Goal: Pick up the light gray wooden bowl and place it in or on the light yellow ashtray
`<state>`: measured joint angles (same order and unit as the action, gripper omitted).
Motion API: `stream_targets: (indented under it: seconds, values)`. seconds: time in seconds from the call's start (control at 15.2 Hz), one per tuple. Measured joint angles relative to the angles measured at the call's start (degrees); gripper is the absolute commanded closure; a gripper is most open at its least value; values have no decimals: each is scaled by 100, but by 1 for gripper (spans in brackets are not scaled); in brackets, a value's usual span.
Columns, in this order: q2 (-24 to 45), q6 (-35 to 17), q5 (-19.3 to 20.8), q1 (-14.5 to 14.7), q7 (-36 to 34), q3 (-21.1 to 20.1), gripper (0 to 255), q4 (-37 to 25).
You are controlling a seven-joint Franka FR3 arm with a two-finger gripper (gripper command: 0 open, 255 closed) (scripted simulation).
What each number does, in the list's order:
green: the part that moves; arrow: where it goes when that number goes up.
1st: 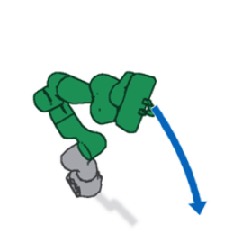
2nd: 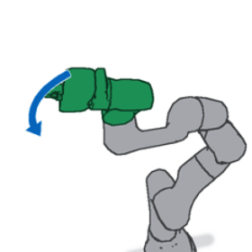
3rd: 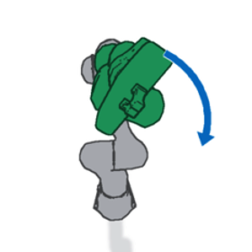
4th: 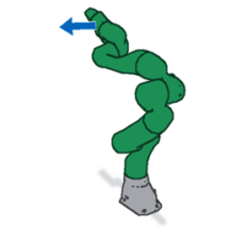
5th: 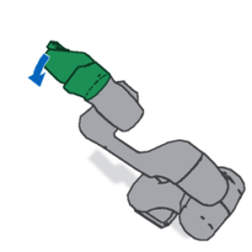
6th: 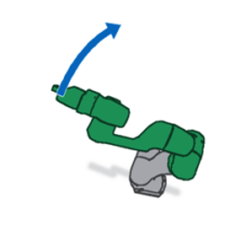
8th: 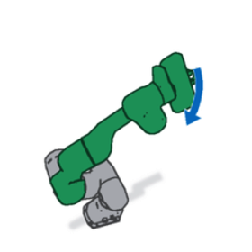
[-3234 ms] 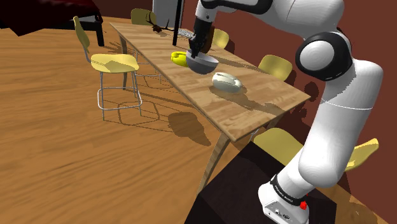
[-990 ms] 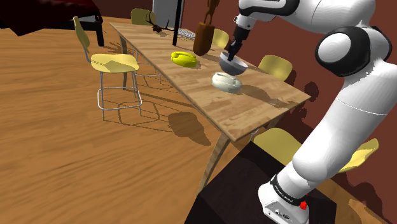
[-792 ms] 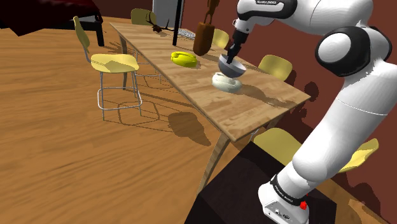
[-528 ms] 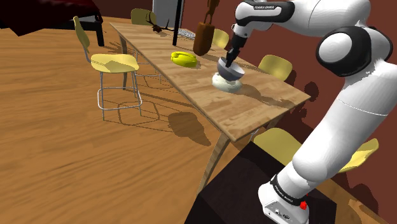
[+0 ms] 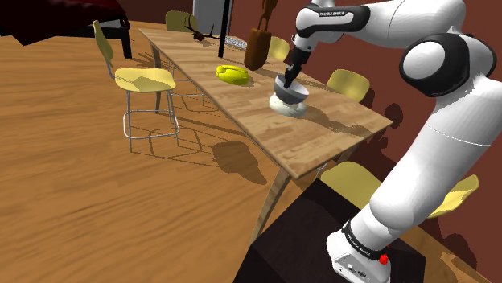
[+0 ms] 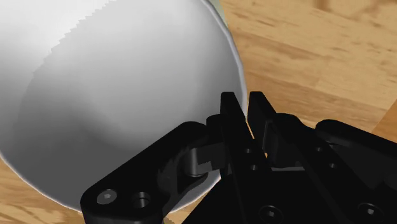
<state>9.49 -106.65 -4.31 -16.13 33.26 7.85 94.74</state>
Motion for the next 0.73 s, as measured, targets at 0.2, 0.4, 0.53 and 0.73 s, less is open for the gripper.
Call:
stream_targets:
  seconds: [0.2, 0.4, 0.53, 0.73]
  values:
    - [-1, -2, 1, -3, 2, 2, 0, 4]
    - [-1, -2, 2, -3, 2, 3, 0, 5]
    - [-31, 96, 9, -4, -3, 5, 0, -64]
    - [-34, 556, 13, -19, -13, 15, 0, -528]
